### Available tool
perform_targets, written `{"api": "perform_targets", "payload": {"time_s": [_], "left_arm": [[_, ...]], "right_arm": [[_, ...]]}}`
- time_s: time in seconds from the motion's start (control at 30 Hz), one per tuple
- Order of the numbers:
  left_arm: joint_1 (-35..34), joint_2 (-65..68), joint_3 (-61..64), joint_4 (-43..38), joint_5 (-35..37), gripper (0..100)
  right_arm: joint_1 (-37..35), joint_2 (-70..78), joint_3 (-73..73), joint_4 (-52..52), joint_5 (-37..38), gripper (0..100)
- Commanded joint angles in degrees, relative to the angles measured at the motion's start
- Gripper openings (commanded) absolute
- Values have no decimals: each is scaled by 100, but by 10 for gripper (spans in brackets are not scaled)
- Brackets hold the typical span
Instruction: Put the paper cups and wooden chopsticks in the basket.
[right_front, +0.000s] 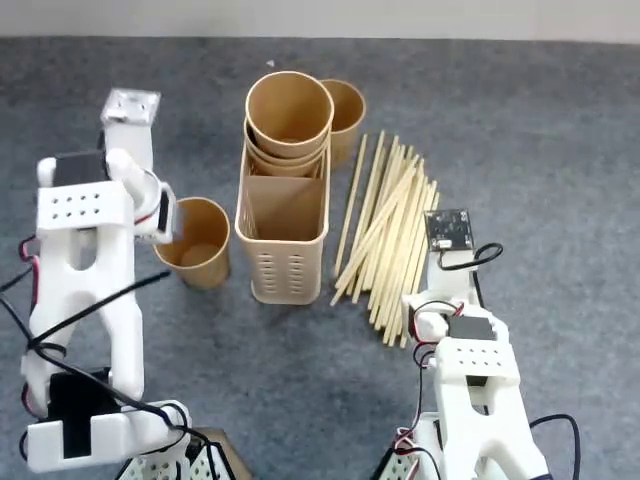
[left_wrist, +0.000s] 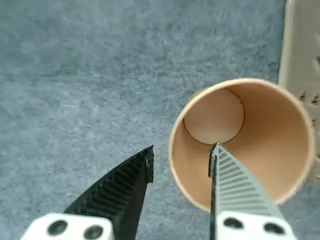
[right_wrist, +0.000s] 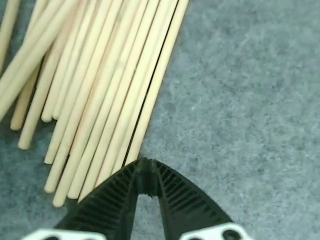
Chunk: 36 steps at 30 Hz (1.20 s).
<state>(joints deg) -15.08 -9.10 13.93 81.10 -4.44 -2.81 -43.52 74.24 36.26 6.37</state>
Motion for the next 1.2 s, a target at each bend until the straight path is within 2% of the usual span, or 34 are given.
{"api": "perform_targets", "payload": {"time_s": [0.0,0.07,0.17,0.3,0.4,0.57,0.67,0.77,0.83,0.93,1.03,1.17], "left_arm": [[40,-180,444,-484,-79,191],[40,-180,708,-695,-88,153],[48,-180,813,-905,-536,0],[13,-242,145,-633,-563,6],[4,-242,-1358,-18,-554,4],[242,-189,-4910,958,-255,4],[690,-189,-6932,1380,-97,4],[1385,-180,-8040,1433,246,4],[1895,-180,-8154,1433,589,4],[2466,-48,-7600,1433,1363,4],[2668,312,-6993,1433,1767,4],[2659,963,-6756,1477,1855,4]], "right_arm": [[-48,-136,-22,-75,0,4],[-48,-136,-22,-75,0,4],[-48,-136,-22,-75,0,4],[-48,-136,-22,-75,0,4],[-48,-136,-22,-75,0,4],[-48,-136,-22,-75,0,4],[-48,-136,-22,-75,0,4],[-57,-136,-22,-75,0,4],[-145,-136,-22,-75,0,4],[-259,-136,4,-75,0,4],[-259,-136,4,-75,9,4],[-259,-136,4,-75,9,4]]}}
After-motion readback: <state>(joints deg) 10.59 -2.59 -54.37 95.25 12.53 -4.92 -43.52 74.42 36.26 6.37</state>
